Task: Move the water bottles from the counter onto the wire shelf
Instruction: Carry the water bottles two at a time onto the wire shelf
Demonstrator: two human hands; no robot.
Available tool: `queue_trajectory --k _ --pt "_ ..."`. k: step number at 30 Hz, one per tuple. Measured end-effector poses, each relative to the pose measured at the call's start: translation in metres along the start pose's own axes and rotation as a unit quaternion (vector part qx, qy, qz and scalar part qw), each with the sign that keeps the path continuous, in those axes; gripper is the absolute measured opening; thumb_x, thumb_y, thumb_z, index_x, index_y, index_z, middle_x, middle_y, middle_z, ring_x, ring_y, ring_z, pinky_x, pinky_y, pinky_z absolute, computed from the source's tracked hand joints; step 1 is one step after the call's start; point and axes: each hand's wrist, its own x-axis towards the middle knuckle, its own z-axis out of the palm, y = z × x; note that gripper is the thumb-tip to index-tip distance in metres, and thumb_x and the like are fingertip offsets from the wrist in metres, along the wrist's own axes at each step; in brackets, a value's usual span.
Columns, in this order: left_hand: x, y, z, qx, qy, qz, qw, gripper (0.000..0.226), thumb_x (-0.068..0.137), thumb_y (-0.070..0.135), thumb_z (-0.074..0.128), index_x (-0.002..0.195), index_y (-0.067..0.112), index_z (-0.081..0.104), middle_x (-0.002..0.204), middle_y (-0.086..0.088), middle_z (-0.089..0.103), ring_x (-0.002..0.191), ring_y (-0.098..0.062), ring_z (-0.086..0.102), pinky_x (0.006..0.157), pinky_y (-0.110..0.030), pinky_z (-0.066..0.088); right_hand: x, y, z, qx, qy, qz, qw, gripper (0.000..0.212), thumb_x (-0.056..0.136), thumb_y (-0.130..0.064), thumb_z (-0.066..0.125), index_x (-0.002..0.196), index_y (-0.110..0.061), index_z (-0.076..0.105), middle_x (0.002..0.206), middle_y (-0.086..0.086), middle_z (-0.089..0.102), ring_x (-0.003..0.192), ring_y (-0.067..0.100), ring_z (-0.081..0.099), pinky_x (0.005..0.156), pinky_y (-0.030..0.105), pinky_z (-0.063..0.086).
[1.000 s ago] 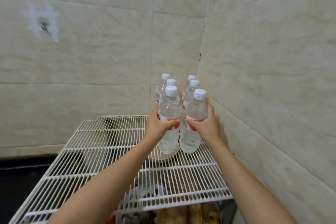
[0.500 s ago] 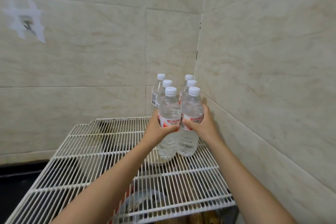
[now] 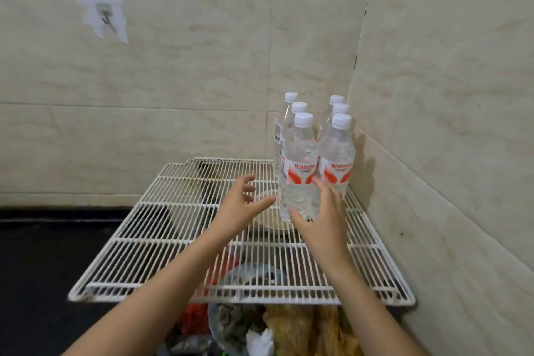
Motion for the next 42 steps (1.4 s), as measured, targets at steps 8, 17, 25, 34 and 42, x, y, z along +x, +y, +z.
queue_trajectory --k 8,17,25,34,42 --pt "-0.073 -0.026 -0.069 0.019 0.162 -0.044 0.986 0.054 0.081 0.029 0.064 0.13 0.019 0.043 0.118 0.001 0.052 0.106 -0.014 0.052 0.077 -0.018 0.041 -0.034 -0.033 0.048 0.009 -0.156 -0.103 0.982 0.058 0.084 -0.034 0.06 0.136 -0.023 0.036 0.145 -0.002 0.028 0.137 0.012 0.023 0.107 0.019 0.02" --pt "-0.176 -0.056 -0.179 0.044 0.321 -0.075 0.943 0.044 0.083 0.028 0.063 0.124 0.019 0.048 0.112 0.0 0.054 0.092 -0.004 0.054 0.071 -0.016 0.044 -0.093 -0.121 0.114 0.033 -0.252 -0.208 0.945 0.056 0.081 -0.028 0.065 0.131 -0.017 0.043 0.135 0.004 0.039 0.13 0.018 0.033 0.108 0.025 0.025" --pt "-0.332 -0.096 -0.301 0.062 0.434 -0.155 0.885 0.043 0.081 0.021 0.066 0.121 0.011 0.051 0.107 -0.006 0.055 0.092 -0.018 0.055 0.078 -0.025 0.041 -0.205 -0.228 0.182 0.074 -0.327 -0.259 0.906 0.053 0.082 -0.029 0.063 0.131 -0.022 0.042 0.134 0.0 0.038 0.127 0.016 0.033 0.1 0.023 0.03" --pt "-0.556 -0.137 -0.407 0.1 0.553 -0.27 0.782 0.043 0.084 0.019 0.062 0.122 0.003 0.05 0.118 -0.016 0.056 0.095 -0.023 0.052 0.084 -0.03 0.04 -0.363 -0.304 0.269 0.051 -0.467 -0.274 0.839 0.052 0.083 -0.029 0.06 0.131 -0.021 0.042 0.133 0.002 0.039 0.123 0.019 0.035 0.098 0.028 0.037" --pt "-0.642 -0.176 -0.425 0.079 0.594 -0.331 0.729 0.041 0.085 0.022 0.062 0.121 0.006 0.05 0.114 -0.012 0.056 0.094 -0.022 0.053 0.081 -0.031 0.038 -0.441 -0.337 0.321 0.027 -0.541 -0.304 0.784 0.051 0.083 -0.028 0.061 0.129 -0.019 0.043 0.131 0.005 0.041 0.123 0.021 0.038 0.099 0.027 0.032"
